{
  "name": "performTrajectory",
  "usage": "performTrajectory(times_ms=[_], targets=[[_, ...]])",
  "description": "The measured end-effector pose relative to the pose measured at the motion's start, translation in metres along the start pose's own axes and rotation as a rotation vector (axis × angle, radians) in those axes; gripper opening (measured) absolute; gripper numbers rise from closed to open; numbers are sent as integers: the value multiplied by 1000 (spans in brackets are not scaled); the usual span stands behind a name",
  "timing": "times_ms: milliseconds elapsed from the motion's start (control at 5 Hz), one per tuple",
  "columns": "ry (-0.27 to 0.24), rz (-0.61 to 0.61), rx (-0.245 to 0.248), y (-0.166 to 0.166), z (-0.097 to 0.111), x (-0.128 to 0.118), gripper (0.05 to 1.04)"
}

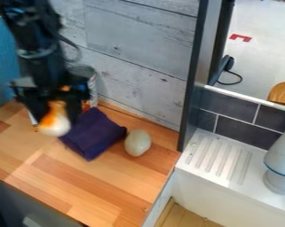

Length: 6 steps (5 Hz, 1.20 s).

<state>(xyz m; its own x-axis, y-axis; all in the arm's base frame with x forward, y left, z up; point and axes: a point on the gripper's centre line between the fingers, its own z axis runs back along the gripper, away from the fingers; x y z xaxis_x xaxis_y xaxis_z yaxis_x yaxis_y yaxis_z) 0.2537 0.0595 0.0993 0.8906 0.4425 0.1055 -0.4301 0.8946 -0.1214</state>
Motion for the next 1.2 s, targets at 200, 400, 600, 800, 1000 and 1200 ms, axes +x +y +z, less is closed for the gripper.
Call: performTrajectory(times_ms=[200, 400, 600, 800, 1000, 1200], targets=[[-6, -66, 16, -32, -21, -21, 707], [-7, -96, 27, -50, -40, -37, 707], [0, -96, 45, -59, -67, -42, 707], [23, -117, 76, -65, -96, -48, 707], [40, -138, 95, -72, -119, -47, 707], [47, -150, 109, -75, -136, -45, 707]])
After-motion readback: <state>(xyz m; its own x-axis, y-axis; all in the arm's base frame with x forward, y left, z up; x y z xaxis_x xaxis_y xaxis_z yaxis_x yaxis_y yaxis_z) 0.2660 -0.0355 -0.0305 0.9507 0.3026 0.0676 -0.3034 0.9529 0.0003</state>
